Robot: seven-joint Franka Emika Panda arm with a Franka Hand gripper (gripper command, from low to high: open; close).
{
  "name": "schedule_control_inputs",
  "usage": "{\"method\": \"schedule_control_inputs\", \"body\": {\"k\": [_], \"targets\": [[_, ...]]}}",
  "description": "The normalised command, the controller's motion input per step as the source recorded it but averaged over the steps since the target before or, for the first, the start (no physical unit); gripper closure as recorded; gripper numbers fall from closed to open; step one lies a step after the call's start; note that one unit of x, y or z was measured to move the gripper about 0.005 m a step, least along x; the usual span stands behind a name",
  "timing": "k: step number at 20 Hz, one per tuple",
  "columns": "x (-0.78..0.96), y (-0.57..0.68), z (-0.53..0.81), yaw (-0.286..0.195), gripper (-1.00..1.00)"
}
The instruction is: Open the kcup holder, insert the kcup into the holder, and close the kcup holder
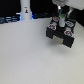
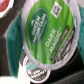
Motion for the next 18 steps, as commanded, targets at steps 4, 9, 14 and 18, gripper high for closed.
{"method": "schedule_control_inputs", "body": {"k": [4,9,14,18], "targets": [[0.03,0.07,-0.08,0.016,1.0],[0.03,0.06,-0.14,0.024,1.0],[0.01,0.04,-0.16,0.019,1.0],[0.02,0.06,-0.22,0.014,1.0]]}}
